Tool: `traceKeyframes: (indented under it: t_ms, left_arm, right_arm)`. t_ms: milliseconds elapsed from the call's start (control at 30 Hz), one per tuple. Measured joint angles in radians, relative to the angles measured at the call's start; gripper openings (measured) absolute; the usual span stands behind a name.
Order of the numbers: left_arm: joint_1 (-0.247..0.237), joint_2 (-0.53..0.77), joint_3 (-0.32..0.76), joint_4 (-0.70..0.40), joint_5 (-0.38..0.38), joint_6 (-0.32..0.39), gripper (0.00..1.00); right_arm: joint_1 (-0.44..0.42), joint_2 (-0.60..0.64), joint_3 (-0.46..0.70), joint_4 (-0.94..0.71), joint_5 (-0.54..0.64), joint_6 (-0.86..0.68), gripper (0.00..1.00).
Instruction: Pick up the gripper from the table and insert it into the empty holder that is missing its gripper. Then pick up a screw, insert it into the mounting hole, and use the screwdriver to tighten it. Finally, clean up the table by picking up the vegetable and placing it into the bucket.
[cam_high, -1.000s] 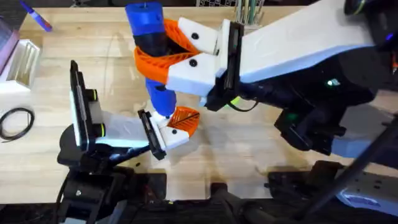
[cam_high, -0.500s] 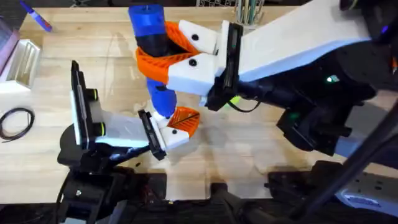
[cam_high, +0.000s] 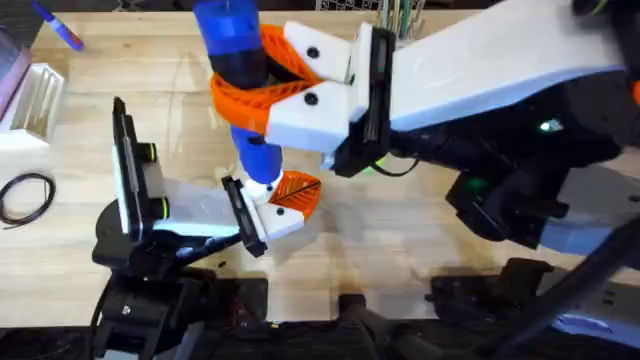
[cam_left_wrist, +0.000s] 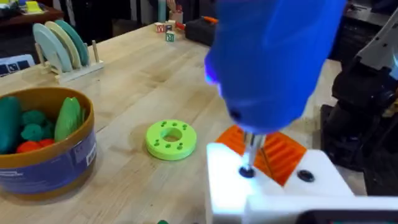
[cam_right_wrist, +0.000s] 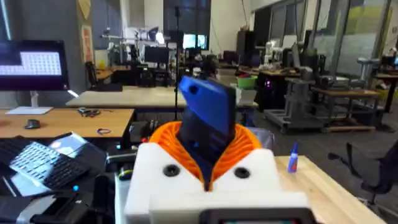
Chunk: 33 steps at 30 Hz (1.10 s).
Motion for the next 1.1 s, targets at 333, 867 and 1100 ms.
traceKeyframes:
  t_ms: [333,867,1100]
  left_arm:
    - [0.000,0.000,0.000,-0.001,0.000,0.000,0.009]
    - [0.000,0.000,0.000,-0.001,0.000,0.000,0.009]
    - [0.000,0.000,0.000,-0.001,0.000,0.000,0.009]
  right_arm:
    - [-0.005,0.000,0.049,-0.005,0.003,-0.014,0.023]
    - [-0.409,0.000,0.051,-0.587,0.075,-0.438,0.023]
    - [-0.485,0.051,0.052,-0.887,0.376,-0.890,0.023]
